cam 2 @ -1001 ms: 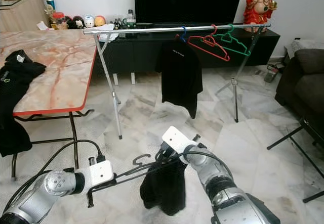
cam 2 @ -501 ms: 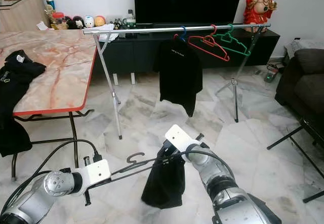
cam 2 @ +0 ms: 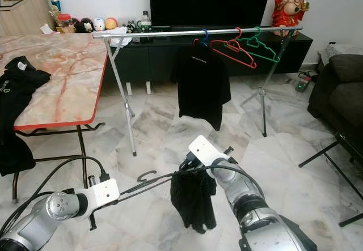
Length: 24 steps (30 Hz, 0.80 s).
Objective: Hang hanger
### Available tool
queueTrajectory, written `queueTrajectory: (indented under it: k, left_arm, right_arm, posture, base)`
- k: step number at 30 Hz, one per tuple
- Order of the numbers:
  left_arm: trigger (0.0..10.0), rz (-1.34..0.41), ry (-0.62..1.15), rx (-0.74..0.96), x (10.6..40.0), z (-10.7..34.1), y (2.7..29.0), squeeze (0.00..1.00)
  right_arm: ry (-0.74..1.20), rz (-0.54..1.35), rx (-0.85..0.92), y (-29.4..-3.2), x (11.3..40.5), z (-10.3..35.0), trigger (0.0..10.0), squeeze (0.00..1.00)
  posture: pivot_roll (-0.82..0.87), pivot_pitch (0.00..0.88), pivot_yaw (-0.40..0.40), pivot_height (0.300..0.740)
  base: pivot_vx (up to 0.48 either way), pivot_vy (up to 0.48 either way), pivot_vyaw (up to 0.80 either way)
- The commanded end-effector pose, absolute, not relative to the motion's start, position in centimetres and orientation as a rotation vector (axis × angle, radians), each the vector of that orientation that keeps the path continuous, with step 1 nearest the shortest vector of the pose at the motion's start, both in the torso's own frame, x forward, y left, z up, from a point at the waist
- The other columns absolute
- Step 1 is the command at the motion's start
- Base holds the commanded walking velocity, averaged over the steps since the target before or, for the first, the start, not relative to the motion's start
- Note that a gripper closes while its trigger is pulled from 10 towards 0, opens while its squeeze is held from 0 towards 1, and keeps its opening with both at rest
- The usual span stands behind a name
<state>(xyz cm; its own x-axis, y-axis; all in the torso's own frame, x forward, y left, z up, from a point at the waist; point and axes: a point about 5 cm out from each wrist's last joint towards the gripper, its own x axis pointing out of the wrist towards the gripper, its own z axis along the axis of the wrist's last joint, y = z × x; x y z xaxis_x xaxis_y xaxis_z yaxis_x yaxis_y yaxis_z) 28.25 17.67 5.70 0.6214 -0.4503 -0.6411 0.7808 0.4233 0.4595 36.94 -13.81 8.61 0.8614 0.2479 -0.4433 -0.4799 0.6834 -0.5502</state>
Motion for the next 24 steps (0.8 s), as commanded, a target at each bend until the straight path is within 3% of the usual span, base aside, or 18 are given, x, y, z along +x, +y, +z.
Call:
queueTrajectory:
  k: [1, 11, 24]
  left_arm:
    - [10.0, -0.808, 0.433, 0.79, 28.5, 6.2, 17.3, 0.0]
    - [10.0, -0.859, 0.378, 0.715, 28.3, 6.8, 16.7, 0.0]
    - [10.0, -0.874, 0.279, 0.815, 29.1, 8.3, 18.4, 0.0]
  right_arm:
    - [0.31, 0.447, -0.692, -13.0, 37.2, 9.2, 10.0, 0.0]
    - [0.285, 0.47, -0.689, -12.7, 37.3, 9.5, 10.0, 0.0]
    - [0.291, 0.526, -0.761, -14.1, 37.3, 9.9, 10.0, 0.0]
  posture:
    - [0.15, 0.0, -0.025, 0.74]
    - [0.15, 0.0, -0.026, 0.74]
    - [0.16, 0.0, -0.03, 0.74]
  base:
    - [0.0, 0.0, 0.0]
    - [0.0, 0.0, 0.0]
    - [0.0, 0.0, 0.0]
